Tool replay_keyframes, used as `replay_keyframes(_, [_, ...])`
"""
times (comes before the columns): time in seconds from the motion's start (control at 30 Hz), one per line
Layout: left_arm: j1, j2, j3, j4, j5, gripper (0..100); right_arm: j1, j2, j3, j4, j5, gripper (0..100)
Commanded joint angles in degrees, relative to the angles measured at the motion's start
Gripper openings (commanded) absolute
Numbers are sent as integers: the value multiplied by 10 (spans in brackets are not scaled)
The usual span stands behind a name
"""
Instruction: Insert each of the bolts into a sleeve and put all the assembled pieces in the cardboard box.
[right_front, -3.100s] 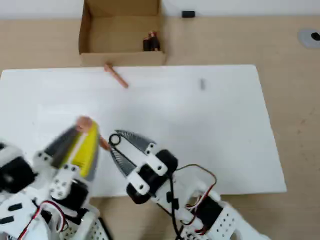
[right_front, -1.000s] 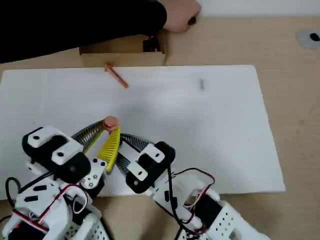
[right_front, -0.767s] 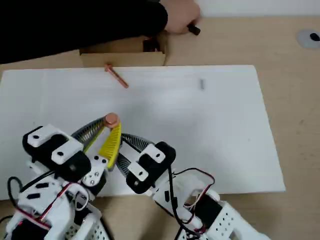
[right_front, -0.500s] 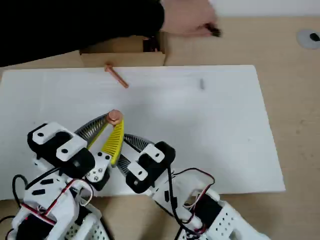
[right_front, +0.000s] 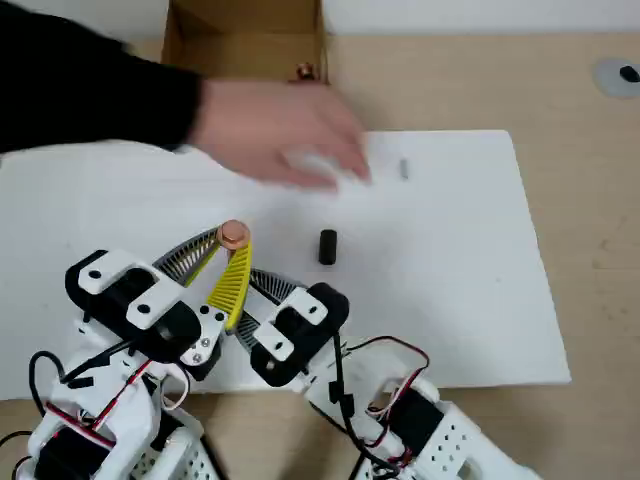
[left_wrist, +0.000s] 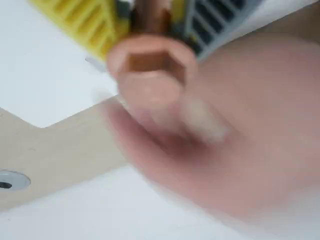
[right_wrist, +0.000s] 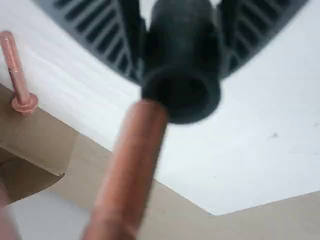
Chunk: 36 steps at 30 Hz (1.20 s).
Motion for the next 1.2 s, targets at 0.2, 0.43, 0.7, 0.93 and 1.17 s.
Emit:
replay_keyframes(0.2, [4,0,-18,35,-4,6,-5,-26,0,-2,-4,9])
replay_keyframes(0.43, [4,0,-53,62,-4,6,11,-26,0,-2,-4,9])
replay_keyframes(0.7, [5,0,-80,107,-2,6,13,-26,0,-2,-4,9])
replay_keyframes(0.93, [6,0,-77,121,30,6,13,-26,0,-2,-4,9])
replay_keyframes(1.17, [6,0,-77,120,33,6,13,-26,0,-2,-4,9])
